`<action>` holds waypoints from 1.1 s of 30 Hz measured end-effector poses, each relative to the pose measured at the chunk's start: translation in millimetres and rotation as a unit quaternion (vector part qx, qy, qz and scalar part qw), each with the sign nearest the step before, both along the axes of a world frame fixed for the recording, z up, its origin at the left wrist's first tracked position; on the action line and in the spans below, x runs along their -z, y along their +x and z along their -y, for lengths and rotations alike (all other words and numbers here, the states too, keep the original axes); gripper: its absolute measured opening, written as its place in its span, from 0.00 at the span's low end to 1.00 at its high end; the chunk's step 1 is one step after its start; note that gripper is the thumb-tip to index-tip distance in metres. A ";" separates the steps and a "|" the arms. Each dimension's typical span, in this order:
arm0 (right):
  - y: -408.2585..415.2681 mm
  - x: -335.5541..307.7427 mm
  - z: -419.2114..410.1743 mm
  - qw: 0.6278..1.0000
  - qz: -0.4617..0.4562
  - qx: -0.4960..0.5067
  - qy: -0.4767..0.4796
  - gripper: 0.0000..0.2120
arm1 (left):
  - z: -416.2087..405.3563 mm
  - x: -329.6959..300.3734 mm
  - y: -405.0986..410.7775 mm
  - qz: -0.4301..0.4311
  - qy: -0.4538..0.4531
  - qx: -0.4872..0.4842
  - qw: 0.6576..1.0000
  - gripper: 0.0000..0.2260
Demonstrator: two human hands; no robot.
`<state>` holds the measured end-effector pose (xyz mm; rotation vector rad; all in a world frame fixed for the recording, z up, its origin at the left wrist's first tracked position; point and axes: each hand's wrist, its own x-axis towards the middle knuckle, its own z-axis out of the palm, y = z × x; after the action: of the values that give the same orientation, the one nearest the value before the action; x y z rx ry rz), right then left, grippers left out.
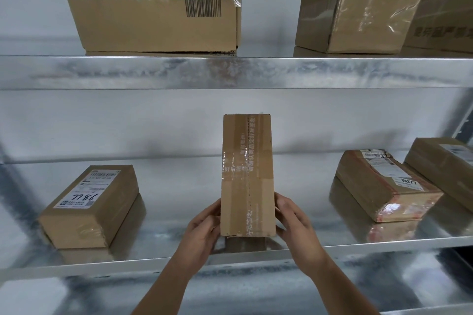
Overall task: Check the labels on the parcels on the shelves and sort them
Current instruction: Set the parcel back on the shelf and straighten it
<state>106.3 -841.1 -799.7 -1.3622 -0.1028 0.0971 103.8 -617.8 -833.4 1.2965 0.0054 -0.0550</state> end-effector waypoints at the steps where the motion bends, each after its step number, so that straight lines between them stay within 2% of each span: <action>1: 0.7 0.1 -0.7 1.000 -0.001 0.003 -0.001 0.22 | -0.2 -0.1 -0.1 0.002 -0.003 0.002 1.000 0.18; 17: 2.3 -2.0 -2.5 1.000 -0.010 0.018 -0.023 0.21 | -1.6 -0.5 3.0 -0.016 -0.019 0.003 1.000 0.19; 22: 1.2 -3.6 -3.9 0.999 -0.012 0.018 -0.027 0.16 | 1.3 -3.6 3.6 -0.033 0.002 -0.014 0.999 0.19; 28: -3.3 -16.4 -5.0 0.999 -0.009 0.005 -0.045 0.22 | 8.0 -13.1 1.1 -0.047 -0.006 -0.025 0.999 0.21; 33: 5.1 -37.5 -2.5 0.997 -0.019 -0.021 -0.068 0.13 | 12.4 -30.7 2.2 -0.063 0.024 -0.037 0.997 0.19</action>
<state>111.4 -838.7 -762.2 -1.4935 -0.0951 0.1671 106.0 -630.3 -802.7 1.3375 0.1639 -0.0727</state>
